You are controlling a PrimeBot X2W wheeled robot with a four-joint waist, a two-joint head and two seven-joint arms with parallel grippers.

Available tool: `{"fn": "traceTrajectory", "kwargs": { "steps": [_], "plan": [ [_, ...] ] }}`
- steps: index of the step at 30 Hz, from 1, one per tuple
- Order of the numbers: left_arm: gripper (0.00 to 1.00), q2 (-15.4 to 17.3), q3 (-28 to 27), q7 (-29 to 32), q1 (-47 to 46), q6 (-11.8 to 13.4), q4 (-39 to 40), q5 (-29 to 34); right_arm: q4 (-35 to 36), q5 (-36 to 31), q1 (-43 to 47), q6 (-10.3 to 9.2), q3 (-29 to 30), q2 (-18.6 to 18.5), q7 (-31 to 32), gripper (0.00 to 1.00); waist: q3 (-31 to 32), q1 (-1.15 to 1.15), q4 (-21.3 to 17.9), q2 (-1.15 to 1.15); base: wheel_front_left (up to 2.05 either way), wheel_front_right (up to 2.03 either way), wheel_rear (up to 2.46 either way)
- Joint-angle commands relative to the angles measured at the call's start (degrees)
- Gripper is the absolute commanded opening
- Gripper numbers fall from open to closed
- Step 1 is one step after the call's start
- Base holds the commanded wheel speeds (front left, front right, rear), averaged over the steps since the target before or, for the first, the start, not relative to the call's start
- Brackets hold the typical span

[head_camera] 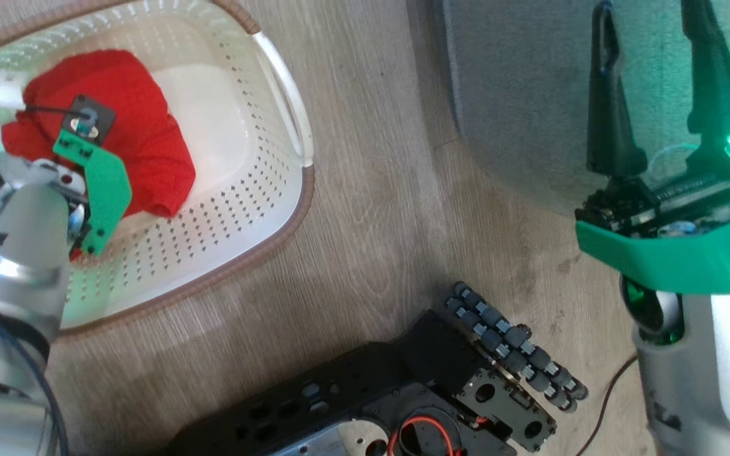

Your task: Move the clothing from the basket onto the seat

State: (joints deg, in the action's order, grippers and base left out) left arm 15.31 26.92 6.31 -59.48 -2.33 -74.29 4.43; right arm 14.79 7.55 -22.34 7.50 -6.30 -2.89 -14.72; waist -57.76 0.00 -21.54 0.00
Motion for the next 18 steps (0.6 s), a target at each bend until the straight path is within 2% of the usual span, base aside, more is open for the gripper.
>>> {"fn": "traceTrajectory", "kwargs": {
  "steps": [1,7,18],
  "plan": [
    [0.0,1.6,-1.3,-1.0,2.7,0.4,0.3,-0.9,1.4,-0.3,0.9,-0.01,-0.9,0.0,-0.3,1.0,1.4,0.0,-0.6,0.0,0.0,0.0,0.0],
    [0.0,-0.3,-2.9,-4.5,4.8,0.2,0.3,-4.0,0.0,-1.4,-0.7,-0.01,-0.3,0.0,-0.3,1.0,6.3,0.0,0.4,0.0,0.0,0.0,0.0],
    [0.0,-6.5,-4.4,-13.4,9.9,-1.4,0.3,-8.5,-3.0,-5.3,0.4,-0.01,2.4,0.0,-0.3,1.0,20.1,0.0,6.6,0.0,0.0,0.0,0.0]
  ]
}}
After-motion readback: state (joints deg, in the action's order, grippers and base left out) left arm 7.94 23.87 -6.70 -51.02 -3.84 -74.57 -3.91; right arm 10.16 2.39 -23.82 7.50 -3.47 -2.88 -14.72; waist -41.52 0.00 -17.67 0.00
